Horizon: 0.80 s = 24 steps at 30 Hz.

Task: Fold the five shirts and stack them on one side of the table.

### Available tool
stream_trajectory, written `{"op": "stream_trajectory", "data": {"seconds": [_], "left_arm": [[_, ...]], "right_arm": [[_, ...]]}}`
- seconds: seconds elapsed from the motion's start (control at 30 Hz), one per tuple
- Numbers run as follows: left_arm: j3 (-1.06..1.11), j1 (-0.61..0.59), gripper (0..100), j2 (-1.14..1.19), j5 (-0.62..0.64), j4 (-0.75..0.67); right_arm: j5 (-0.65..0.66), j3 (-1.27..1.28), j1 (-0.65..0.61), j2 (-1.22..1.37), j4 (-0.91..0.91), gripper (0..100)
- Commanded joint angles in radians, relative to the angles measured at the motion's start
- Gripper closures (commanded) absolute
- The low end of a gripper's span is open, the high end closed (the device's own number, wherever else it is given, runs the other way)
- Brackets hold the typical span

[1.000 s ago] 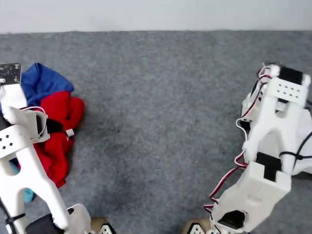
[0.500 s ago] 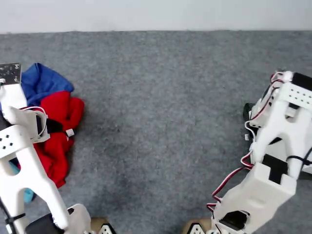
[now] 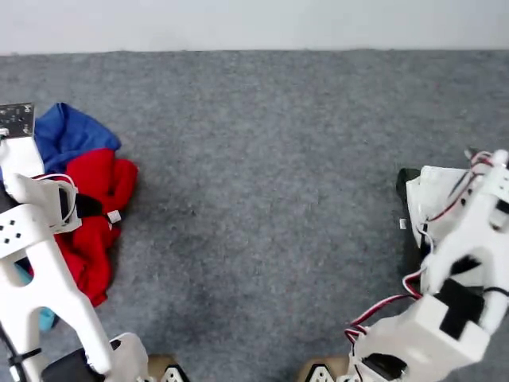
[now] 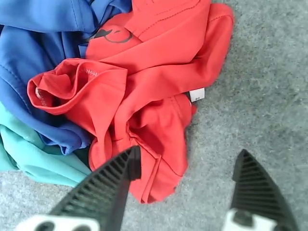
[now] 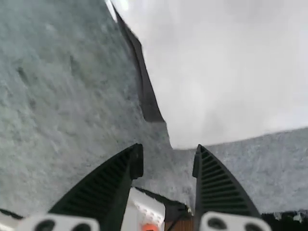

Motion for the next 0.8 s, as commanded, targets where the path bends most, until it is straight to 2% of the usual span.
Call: {"op": "stream_trajectory", "data": {"seconds": [0.0, 0.23, 0.47, 0.6, 0.77], "left_arm": [[-0.002, 0.008, 69, -0.028, -0.008, -0.002], [-0.002, 0.008, 69, -0.028, -0.008, -0.002], [-0.001, 0.008, 69, -0.028, -0.008, -0.002], [-0.001, 0.008, 69, -0.028, -0.008, -0.002], [-0.001, 0.008, 69, -0.028, -0.008, -0.002]], "right_arm": [[0.032, 0.066, 0.041, -0.054, -0.045, 81.9], [0.029, 0.321, 0.018, -0.054, -0.4, 81.9], [-0.037, 0.434, -0.131, -0.054, -0.519, 81.9], [-0.06, 0.402, -0.157, -0.065, -0.509, 81.9], [-0.038, 0.206, -0.151, -0.065, -0.246, 81.9]]}}
